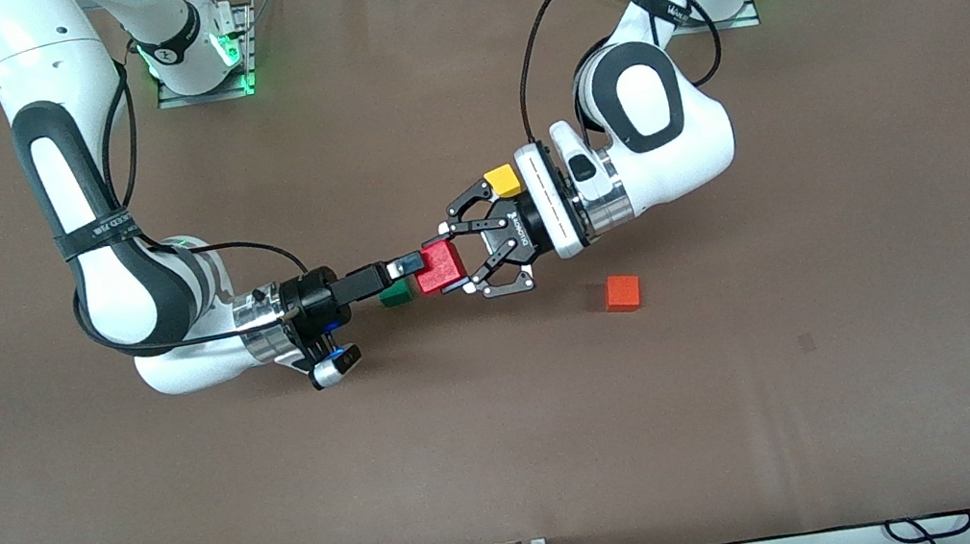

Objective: Pass red block to right arm, stack on blue
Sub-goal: 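Bring the red cube to the right gripper and close it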

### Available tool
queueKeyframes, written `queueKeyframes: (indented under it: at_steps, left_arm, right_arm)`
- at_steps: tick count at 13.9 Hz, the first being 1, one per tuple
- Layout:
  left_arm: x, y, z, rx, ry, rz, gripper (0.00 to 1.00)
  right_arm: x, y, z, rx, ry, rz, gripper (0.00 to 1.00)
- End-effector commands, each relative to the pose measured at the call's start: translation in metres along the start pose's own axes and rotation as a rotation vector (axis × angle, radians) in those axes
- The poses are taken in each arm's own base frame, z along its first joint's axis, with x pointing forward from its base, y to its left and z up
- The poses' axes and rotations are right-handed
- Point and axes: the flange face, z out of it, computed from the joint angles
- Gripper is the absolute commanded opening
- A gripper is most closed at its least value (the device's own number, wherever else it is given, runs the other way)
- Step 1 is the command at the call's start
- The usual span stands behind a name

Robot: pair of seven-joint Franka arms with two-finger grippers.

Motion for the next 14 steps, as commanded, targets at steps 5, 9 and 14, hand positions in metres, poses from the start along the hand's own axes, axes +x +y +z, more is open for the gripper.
queueKeyframes:
  at_steps: [5,9,14]
  left_arm:
    - [0.000,0.003,0.002,0.039,0.013,0.048,0.10]
    - [0.001,0.002,0.001,0.040,0.012,0.049,0.10]
    - [0.001,0.002,0.001,0.040,0.012,0.049,0.10]
  right_arm:
    - [0.009,-0.004,0.016,0.021,0.042,-0.059,0.84]
    - [0.010,-0.005,0.016,0.027,0.044,-0.083,0.37]
    - [0.009,-0.006,0.014,0.032,0.039,-0.132,0.06]
